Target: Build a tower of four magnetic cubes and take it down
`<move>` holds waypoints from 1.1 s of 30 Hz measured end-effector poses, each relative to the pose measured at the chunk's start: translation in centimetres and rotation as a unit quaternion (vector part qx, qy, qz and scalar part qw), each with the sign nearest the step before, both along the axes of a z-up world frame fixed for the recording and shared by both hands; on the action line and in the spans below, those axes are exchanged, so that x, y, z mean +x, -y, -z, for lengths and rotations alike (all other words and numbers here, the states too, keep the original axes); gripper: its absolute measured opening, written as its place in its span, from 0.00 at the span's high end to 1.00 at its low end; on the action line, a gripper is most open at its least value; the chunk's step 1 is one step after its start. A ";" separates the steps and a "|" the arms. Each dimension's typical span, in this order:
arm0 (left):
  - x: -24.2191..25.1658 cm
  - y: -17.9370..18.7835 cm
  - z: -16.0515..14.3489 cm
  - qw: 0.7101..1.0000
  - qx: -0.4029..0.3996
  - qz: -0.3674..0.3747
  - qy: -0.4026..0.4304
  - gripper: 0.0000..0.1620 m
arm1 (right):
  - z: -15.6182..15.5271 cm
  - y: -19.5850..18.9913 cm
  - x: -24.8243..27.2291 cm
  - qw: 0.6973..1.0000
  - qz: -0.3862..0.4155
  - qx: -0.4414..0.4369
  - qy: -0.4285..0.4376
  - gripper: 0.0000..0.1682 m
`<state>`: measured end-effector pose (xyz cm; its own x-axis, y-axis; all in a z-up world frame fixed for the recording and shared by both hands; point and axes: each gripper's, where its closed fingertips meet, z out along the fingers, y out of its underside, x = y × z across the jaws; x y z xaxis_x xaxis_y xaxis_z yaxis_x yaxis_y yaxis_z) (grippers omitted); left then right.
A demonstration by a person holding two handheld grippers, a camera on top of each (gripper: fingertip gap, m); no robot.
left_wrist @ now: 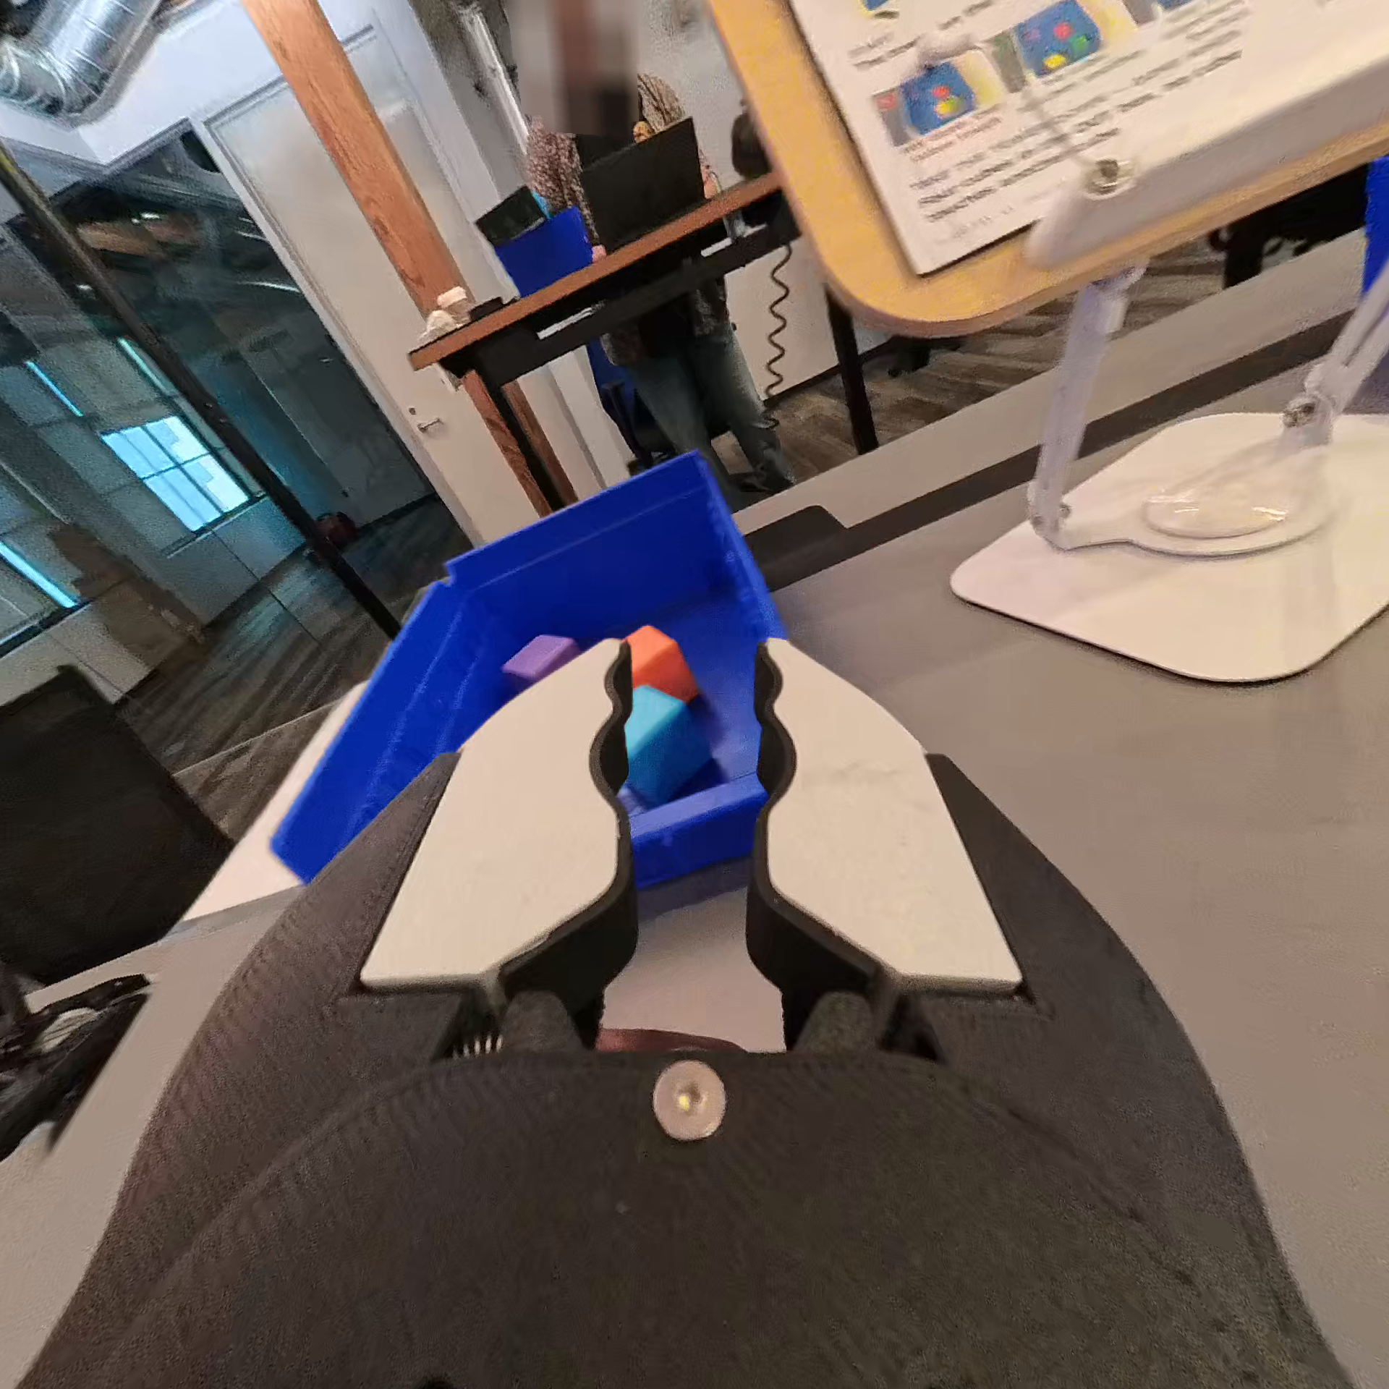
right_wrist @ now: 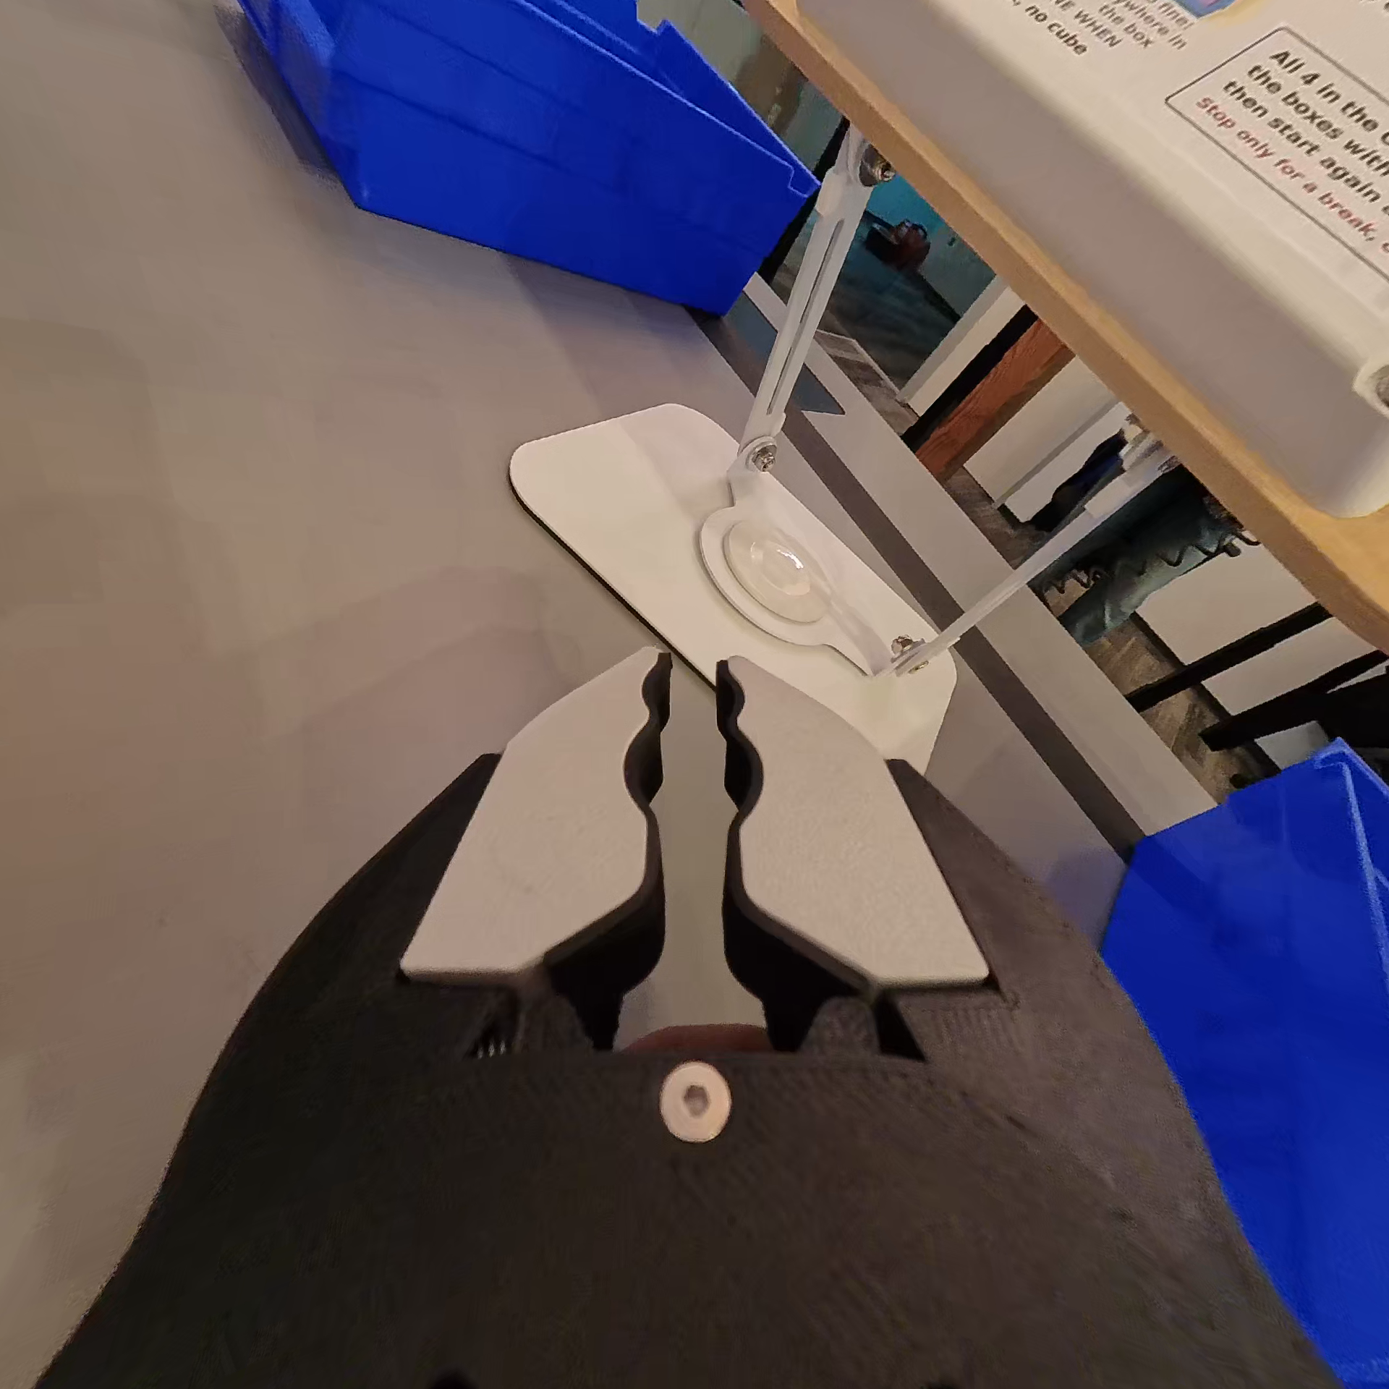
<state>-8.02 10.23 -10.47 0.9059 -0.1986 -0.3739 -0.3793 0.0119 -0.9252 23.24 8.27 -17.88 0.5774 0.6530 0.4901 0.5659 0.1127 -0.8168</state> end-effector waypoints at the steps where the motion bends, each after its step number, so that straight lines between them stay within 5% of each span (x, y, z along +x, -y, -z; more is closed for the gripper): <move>1: -1.0 0.0 -0.4 1.000 0.002 -0.008 -0.006 0.81 | 0.1 0.0 0.0 1.000 0.000 -0.001 0.001 0.93; 13: -7.8 -2.6 -3.2 0.998 0.014 -0.050 0.024 0.80 | 0.4 0.3 -0.3 1.000 -0.010 -0.006 0.007 0.93; 24: -8.7 -6.3 -6.9 1.000 -0.005 0.015 -0.013 0.79 | 0.5 0.4 -0.3 1.000 -0.016 -0.014 0.004 0.93; 33: -8.2 -7.0 -5.6 0.989 -0.086 0.097 -0.069 0.78 | 0.7 0.4 -0.4 1.000 -0.020 -0.018 0.011 0.93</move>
